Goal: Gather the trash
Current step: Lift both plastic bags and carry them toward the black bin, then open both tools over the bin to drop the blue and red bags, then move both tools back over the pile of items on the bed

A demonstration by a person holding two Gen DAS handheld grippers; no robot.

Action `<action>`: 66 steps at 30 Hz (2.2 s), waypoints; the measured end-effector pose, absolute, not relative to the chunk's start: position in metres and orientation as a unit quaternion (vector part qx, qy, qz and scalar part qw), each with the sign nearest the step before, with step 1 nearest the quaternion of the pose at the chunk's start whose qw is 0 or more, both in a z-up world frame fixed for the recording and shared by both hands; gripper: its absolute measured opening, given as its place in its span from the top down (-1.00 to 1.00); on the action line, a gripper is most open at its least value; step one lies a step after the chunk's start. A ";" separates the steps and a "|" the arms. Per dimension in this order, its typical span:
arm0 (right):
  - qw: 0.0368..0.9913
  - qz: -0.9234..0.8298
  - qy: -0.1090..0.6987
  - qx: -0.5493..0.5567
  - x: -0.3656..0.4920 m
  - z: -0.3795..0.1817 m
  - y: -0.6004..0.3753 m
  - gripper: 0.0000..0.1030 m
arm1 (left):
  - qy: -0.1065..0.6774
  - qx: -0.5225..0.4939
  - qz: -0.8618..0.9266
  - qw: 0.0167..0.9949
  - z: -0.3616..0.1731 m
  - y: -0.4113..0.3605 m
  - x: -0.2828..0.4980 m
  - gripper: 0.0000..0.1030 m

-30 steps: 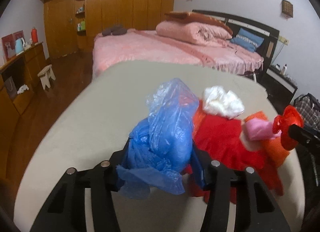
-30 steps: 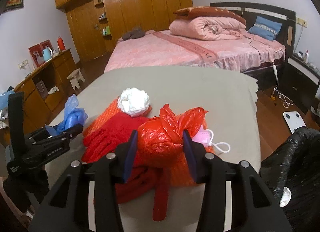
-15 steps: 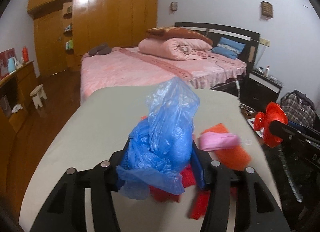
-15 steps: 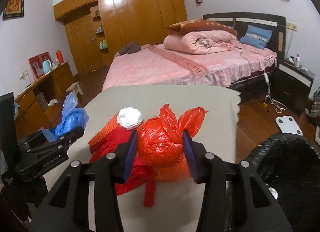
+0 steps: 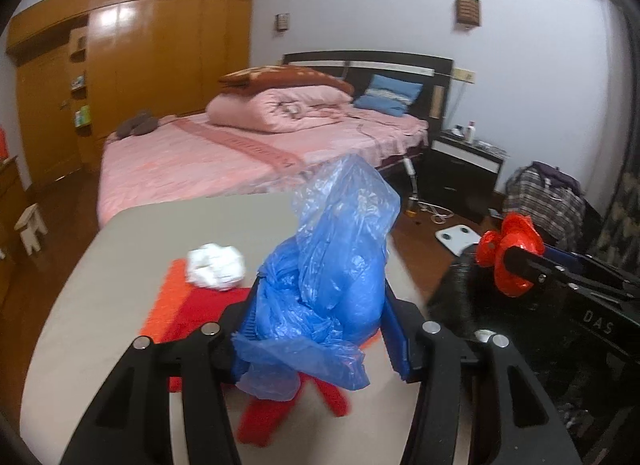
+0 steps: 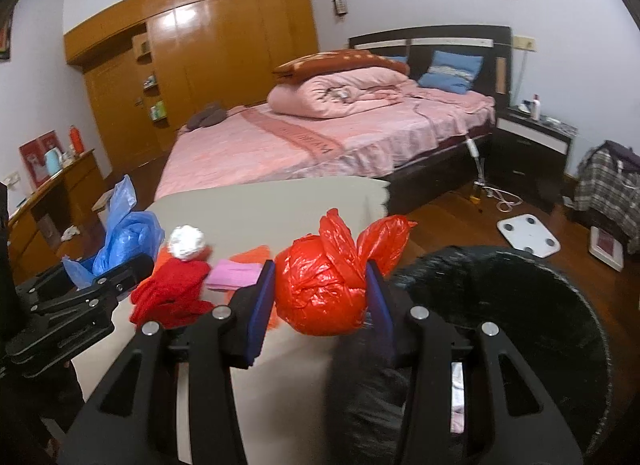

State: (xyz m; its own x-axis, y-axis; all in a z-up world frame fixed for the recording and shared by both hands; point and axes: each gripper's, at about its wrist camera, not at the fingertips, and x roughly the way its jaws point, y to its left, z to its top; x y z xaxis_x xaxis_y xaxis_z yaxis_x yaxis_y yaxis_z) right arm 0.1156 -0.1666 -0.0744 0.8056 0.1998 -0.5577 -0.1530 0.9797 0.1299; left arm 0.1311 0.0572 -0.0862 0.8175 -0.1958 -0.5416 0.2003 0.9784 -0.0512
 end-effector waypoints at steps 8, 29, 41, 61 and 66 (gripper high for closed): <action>0.954 0.044 0.293 0.053 0.095 -0.077 -0.218 0.16 | 0.275 0.020 -0.163 0.947 -0.081 -0.004 0.131 -0.03; 0.951 -0.063 0.293 0.075 0.057 -0.094 -0.324 0.10 | 0.288 0.047 -0.292 0.911 -0.095 -0.135 0.137 -0.07; 0.946 -0.109 0.293 0.082 0.052 -0.096 -0.343 -0.87 | 0.290 0.033 -0.283 0.914 -0.091 -0.111 0.136 -0.69; 0.954 0.052 0.290 0.052 0.124 -0.078 -0.184 -0.87 | 0.267 0.018 -0.048 0.962 -0.089 0.092 0.131 -0.74; 0.950 0.096 0.296 0.029 0.147 -0.080 -0.133 -0.87 | 0.273 0.013 -0.011 0.962 -0.097 0.126 0.136 -0.74</action>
State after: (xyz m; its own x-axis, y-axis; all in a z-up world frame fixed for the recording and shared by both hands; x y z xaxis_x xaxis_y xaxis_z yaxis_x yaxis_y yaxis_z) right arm 0.1471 -0.1334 -0.0799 0.8068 0.2003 -0.5559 -0.1659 0.9797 0.1123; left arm 0.1356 0.1263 -0.0973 0.8507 -0.0135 -0.5255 0.0278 0.9994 0.0193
